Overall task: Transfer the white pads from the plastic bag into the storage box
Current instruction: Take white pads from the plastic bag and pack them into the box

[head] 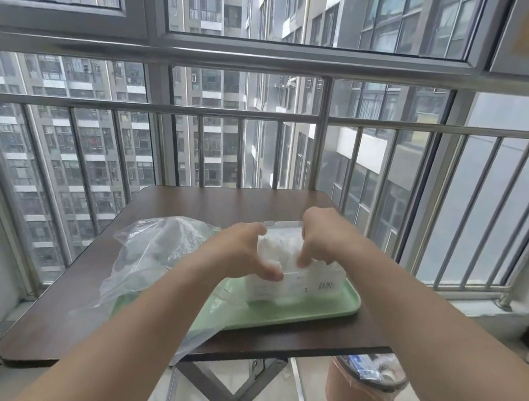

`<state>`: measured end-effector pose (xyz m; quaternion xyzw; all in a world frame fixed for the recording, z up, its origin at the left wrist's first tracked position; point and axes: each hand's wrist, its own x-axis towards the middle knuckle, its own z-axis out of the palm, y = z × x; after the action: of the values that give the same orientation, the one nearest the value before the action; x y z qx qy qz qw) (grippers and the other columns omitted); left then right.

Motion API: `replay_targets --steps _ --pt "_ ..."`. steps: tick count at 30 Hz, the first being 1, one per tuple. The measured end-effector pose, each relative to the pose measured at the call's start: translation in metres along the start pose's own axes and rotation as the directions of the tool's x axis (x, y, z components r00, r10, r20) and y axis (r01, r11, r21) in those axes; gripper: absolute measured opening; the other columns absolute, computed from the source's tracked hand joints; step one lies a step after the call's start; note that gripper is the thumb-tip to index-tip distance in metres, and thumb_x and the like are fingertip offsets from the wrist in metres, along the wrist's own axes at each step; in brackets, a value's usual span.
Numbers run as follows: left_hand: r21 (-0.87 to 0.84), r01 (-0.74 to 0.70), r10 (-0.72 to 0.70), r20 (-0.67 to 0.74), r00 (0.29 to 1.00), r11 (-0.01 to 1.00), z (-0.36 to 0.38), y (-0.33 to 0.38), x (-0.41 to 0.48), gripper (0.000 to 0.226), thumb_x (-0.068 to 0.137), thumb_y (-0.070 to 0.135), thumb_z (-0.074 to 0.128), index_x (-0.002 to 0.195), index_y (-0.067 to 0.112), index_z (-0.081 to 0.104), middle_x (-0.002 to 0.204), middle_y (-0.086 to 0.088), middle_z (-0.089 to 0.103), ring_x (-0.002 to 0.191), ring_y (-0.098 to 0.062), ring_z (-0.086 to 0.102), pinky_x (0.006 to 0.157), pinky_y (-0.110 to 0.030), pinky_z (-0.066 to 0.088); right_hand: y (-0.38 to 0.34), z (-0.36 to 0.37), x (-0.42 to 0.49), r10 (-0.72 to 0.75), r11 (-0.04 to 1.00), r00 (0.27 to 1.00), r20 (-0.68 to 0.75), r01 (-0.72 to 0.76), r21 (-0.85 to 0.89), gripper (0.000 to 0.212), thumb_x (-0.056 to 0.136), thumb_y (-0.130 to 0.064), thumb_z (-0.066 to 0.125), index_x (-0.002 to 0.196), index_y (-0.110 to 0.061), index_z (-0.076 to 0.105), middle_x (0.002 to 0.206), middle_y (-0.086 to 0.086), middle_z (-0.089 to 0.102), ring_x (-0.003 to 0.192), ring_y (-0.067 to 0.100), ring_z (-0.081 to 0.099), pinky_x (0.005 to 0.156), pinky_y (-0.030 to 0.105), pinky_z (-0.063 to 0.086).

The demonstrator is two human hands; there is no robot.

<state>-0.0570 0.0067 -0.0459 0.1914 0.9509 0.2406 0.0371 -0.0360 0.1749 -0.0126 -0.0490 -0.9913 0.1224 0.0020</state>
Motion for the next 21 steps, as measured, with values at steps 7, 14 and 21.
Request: replay_targets --steps 7,14,21 --pt "0.075 -0.011 0.011 -0.003 1.0 0.997 -0.003 0.005 -0.005 0.09 0.067 0.05 0.086 0.141 0.017 0.047 0.138 -0.001 0.056 0.121 -0.02 0.054 0.1 -0.037 0.047 -0.03 0.024 -0.001 0.002 0.999 0.999 -0.046 -0.005 -0.052 0.039 0.063 -0.019 0.086 0.071 -0.017 0.049 0.069 0.0 0.055 0.066 0.021 0.06 0.053 0.029 0.047" --pt "0.101 -0.012 0.011 0.01 1.0 0.995 -0.005 0.004 -0.005 0.094 0.066 0.058 0.084 0.143 0.02 0.045 0.141 0.0 0.053 0.123 -0.021 0.053 0.1 -0.038 0.047 0.001 -0.005 -0.009 -0.123 0.959 0.97 0.208 0.062 0.278 0.014 0.087 -0.025 0.067 0.098 -0.022 0.074 0.089 -0.001 0.075 0.077 0.012 0.074 0.078 0.032 0.058" --pt "0.117 -0.01 0.009 0.008 1.0 0.993 -0.006 0.005 -0.011 0.094 0.066 0.061 0.082 0.142 0.019 0.046 0.142 0.0 0.053 0.123 -0.021 0.053 0.1 -0.039 0.047 -0.007 0.011 -0.018 -0.201 0.93 0.971 0.131 0.148 0.336 0.027 0.08 -0.003 0.06 0.093 -0.017 0.078 0.088 0.013 0.076 0.069 0.015 0.063 0.074 0.031 0.056"
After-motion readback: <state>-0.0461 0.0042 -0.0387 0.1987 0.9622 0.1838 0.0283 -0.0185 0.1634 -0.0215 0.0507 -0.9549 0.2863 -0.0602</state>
